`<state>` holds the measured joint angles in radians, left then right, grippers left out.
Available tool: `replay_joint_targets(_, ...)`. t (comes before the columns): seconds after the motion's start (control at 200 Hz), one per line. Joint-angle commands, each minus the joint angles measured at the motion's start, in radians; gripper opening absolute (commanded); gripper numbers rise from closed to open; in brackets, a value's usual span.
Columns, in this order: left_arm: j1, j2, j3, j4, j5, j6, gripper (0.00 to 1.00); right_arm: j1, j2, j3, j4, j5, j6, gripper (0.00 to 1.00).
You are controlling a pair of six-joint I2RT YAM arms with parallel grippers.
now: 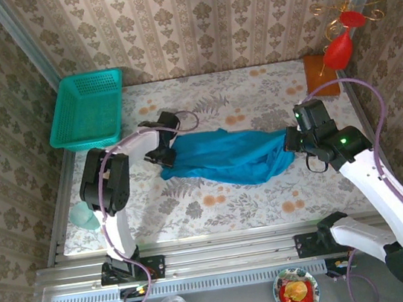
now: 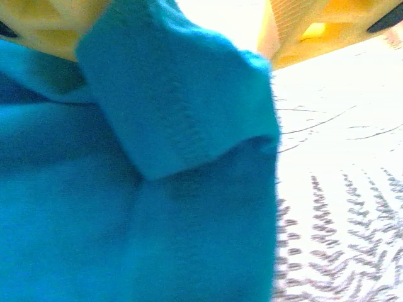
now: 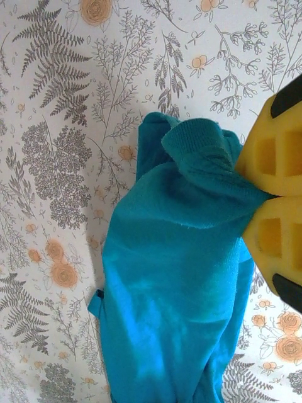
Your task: Fold the inside-out t-shirt
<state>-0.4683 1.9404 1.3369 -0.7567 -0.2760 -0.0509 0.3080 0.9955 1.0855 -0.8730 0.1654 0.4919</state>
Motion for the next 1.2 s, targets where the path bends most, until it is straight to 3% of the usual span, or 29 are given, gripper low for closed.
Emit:
replay_joint_targets(0.0, 0.052, -0.055, 0.022, -0.025, -0.047, 0.029, 0.55, -0.014, 0.004, 0.036, -0.009, 0.023, -0.023, 0.0)
replay_joint_targets(0.12, 0.079, -0.067, 0.024, -0.023, -0.026, 0.035, 0.53, -0.025, 0.009, 0.034, -0.011, 0.023, -0.028, 0.0)
replay_joint_targets(0.37, 0.093, -0.078, 0.015, -0.001, 0.048, 0.017, 0.32, -0.036, 0.012, 0.039, -0.009, 0.015, -0.036, 0.0)
replay_joint_targets(0.595, 0.147, -0.09, -0.021, 0.073, 0.306, -0.038, 0.18, -0.042, 0.014, 0.044, -0.011, 0.009, -0.039, 0.0)
replay_joint_targets(0.805, 0.154, -0.116, -0.02, 0.063, 0.222, -0.047, 0.34, -0.045, 0.008, 0.036, -0.014, 0.006, -0.041, 0.0)
replay_joint_targets(0.98, 0.149, -0.11, 0.015, -0.005, 0.035, -0.013, 0.35, -0.046, 0.005, 0.029, -0.008, 0.002, -0.039, 0.0)
replay_joint_targets(1.195, 0.125, -0.144, 0.025, -0.01, 0.061, -0.029, 0.33, -0.047, -0.001, 0.024, -0.008, -0.001, -0.036, 0.0)
